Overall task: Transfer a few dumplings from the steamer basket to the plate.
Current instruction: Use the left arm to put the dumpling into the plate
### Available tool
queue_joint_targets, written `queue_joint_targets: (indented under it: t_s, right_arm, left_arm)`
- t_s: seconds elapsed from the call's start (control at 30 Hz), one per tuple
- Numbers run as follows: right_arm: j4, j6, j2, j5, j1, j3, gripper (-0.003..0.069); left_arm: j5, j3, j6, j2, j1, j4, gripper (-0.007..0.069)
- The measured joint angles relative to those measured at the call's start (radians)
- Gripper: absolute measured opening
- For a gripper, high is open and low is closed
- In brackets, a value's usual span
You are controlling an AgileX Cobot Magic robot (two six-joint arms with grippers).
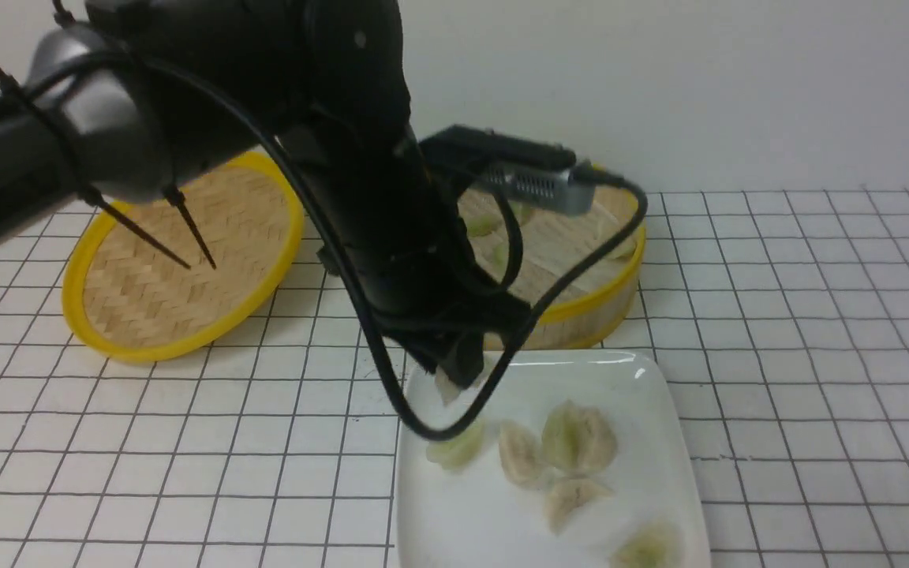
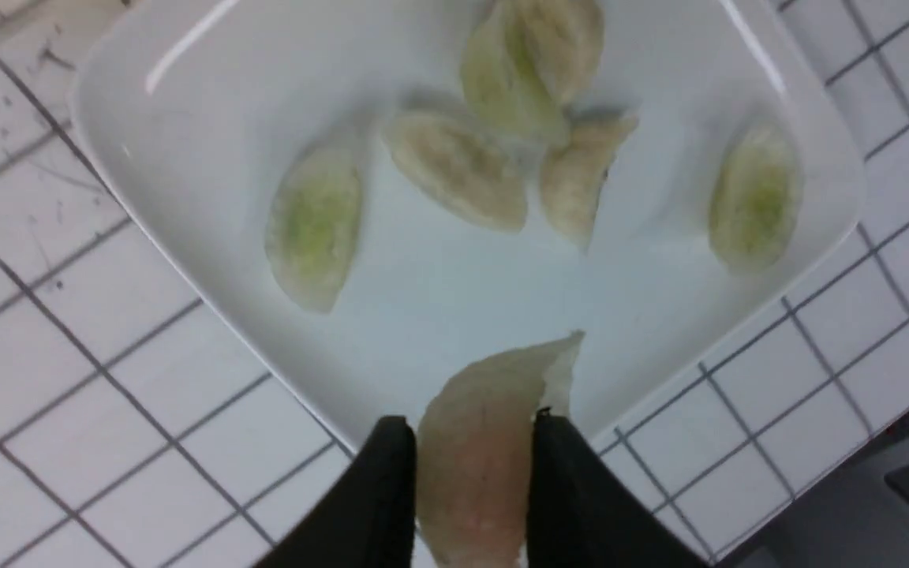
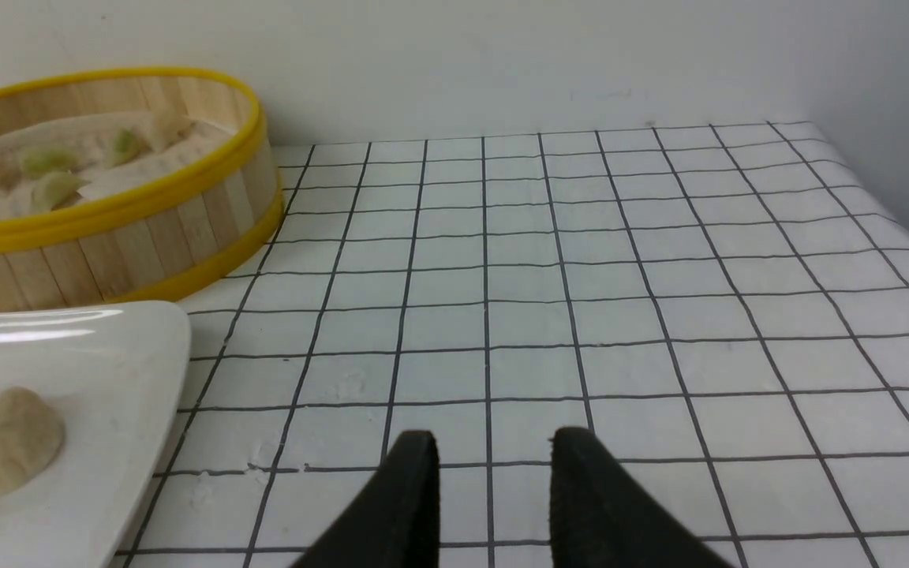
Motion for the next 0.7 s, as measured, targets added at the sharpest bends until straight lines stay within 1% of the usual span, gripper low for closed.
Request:
queue_joint_targets:
  t_s: [0.13,0.2,0.33,0.47,0.7]
  right_arm:
    - [0.0,0.0,0.0,0.0,0.0,0.0,0.0192]
    - [0.0,0.0,0.0,0.0,0.0,0.0,0.0192]
    - [0.0,0.0,0.0,0.0,0.0,0.0,0.0192]
    - [0.0,0.0,0.0,0.0,0.0,0.0,0.0192]
    - [0.0,0.0,0.0,0.0,0.0,0.0,0.0192]
  left_arm:
    - [-0.084,0.139,0.004,0.0,-0.006,-0.008,0.0162]
    - [-0.114,0.177,0.006,0.0,-0.006,-0.016,0.0162]
    - [-0.223,0.287,0.071,0.001,-0.013,-0.079,0.0162]
    - [-0.295,0.308,0.11,0.029,-0.019,-0.135,0.0162]
    - [-0.36,0.308,0.184,0.121,-0.019,-0.203,0.0162]
